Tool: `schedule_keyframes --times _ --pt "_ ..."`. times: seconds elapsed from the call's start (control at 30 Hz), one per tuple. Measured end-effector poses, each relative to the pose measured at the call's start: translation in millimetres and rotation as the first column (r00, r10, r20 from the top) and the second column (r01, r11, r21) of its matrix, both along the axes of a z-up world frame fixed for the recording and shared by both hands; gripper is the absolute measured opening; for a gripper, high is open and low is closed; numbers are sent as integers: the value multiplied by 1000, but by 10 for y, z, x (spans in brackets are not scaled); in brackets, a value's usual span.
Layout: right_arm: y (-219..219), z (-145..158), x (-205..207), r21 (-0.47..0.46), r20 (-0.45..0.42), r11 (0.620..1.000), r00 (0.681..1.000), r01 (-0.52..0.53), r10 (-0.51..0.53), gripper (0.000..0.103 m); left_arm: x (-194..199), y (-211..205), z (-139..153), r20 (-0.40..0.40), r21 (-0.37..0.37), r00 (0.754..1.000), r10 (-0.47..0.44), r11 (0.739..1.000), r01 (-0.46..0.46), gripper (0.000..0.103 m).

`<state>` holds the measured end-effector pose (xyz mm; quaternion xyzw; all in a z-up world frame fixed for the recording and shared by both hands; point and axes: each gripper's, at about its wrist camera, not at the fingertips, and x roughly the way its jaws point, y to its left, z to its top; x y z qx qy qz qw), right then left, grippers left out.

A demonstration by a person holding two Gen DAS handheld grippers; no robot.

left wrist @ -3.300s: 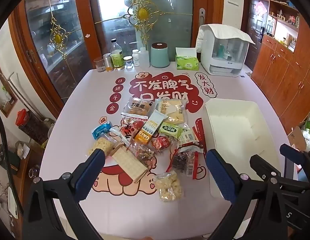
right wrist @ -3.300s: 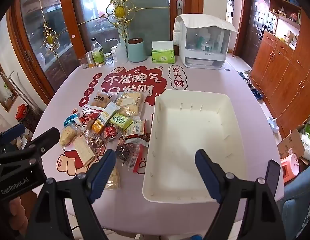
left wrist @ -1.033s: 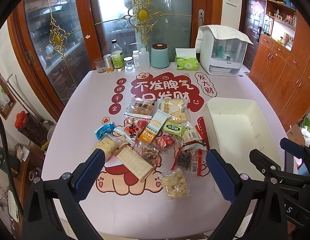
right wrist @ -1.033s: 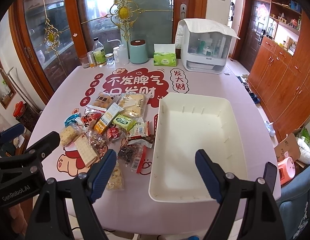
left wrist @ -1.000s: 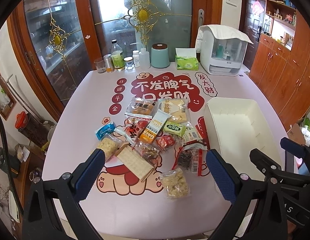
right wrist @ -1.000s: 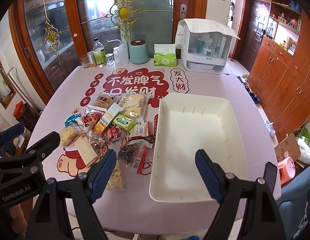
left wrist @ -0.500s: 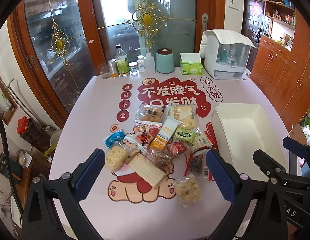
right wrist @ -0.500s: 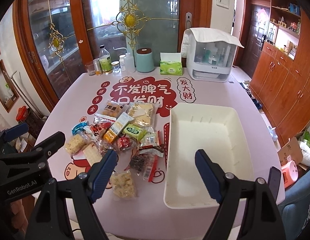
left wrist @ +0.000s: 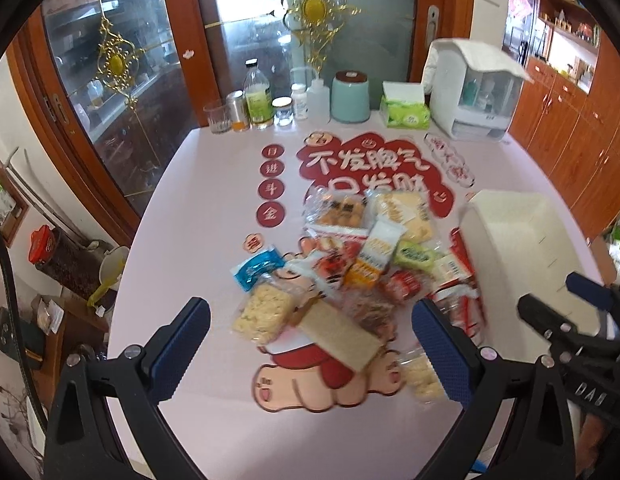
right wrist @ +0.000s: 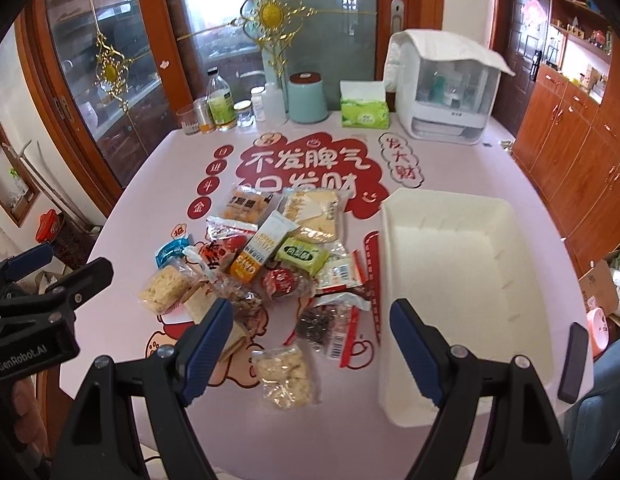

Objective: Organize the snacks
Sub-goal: 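Grasp a clear bag of rice crisps with each gripper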

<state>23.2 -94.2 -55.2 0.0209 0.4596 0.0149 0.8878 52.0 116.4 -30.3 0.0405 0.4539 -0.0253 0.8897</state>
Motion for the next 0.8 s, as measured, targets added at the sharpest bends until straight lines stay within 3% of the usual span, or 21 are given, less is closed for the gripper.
schedule_keyframes --times 0.2,0.37,0.5,0.8 --pt "237 -527 148 -52 -86 996 994 -67 62 82 182 328 -513 -82 9 994 -69 997 70 100" --pt "332 -1090 138 -26 -217 992 969 -123 115 82 272 467 -1106 -165 6 972 -165 986 169 100" --pt "361 -1448 89 -4 -287 991 950 -130 124 82 305 509 -1391 -197 40 957 -213 973 225 100" --pt "332 -1912 109 32 -334 998 941 -51 59 82 695 764 -1636 -252 6 959 -133 990 139 100"
